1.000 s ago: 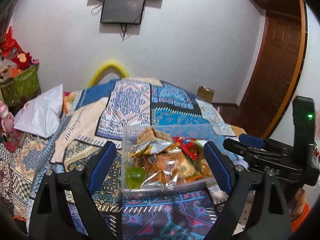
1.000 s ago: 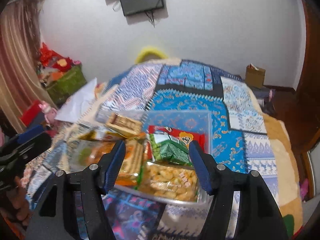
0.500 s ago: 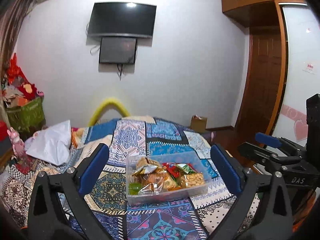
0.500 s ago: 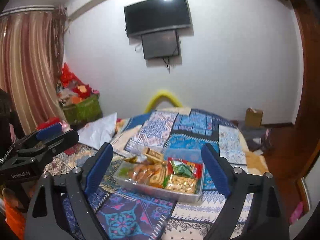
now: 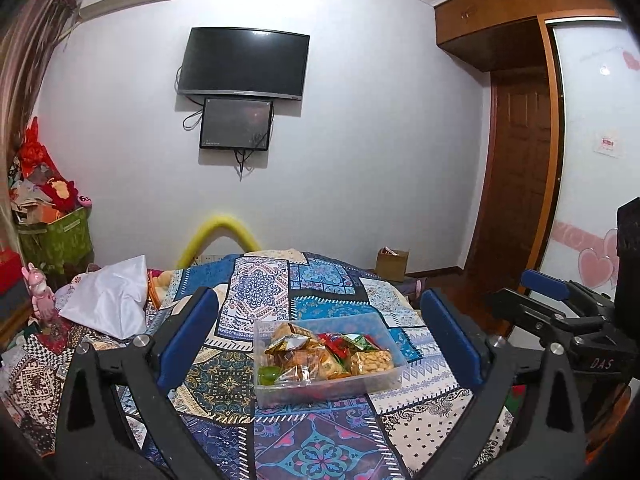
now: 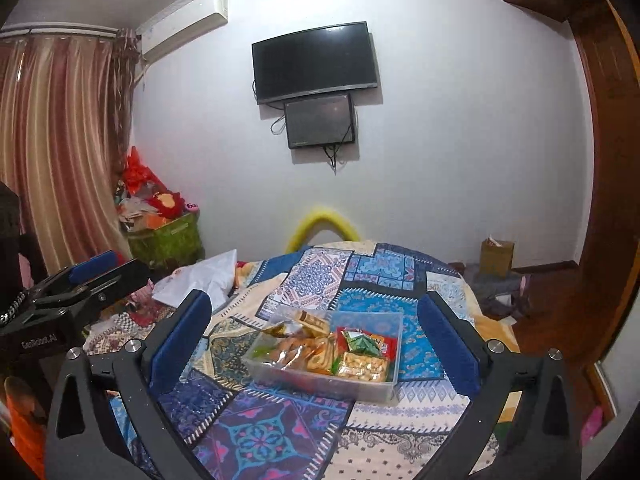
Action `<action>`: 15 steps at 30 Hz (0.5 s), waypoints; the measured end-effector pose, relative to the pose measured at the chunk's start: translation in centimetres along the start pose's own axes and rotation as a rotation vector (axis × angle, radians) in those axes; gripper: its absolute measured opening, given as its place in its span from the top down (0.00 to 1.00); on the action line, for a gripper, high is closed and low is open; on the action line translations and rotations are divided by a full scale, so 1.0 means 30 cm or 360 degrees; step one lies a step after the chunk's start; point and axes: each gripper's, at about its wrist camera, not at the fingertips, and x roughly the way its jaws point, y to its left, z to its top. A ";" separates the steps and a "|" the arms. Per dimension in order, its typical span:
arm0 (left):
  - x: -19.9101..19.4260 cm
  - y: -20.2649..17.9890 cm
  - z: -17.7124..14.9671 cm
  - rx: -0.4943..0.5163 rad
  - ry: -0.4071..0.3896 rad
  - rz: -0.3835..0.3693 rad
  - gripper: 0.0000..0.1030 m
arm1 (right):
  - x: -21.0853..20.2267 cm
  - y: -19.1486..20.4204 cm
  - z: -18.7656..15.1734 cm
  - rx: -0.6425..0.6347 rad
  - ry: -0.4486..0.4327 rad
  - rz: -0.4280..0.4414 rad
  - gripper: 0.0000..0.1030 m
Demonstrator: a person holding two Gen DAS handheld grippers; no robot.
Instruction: Organize snacks
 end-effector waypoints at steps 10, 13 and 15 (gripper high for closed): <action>-0.010 -0.013 -0.015 0.0007 0.0015 -0.0009 0.01 | -0.025 0.006 -0.009 0.0004 -0.0016 -0.0011 0.00; -0.008 -0.014 -0.019 0.0012 0.0020 -0.0009 0.01 | -0.032 0.001 -0.014 0.0014 -0.0016 -0.0011 0.00; -0.006 -0.014 -0.021 0.0009 0.0024 -0.0011 0.01 | -0.034 -0.001 -0.015 0.0018 -0.0015 -0.0011 0.00</action>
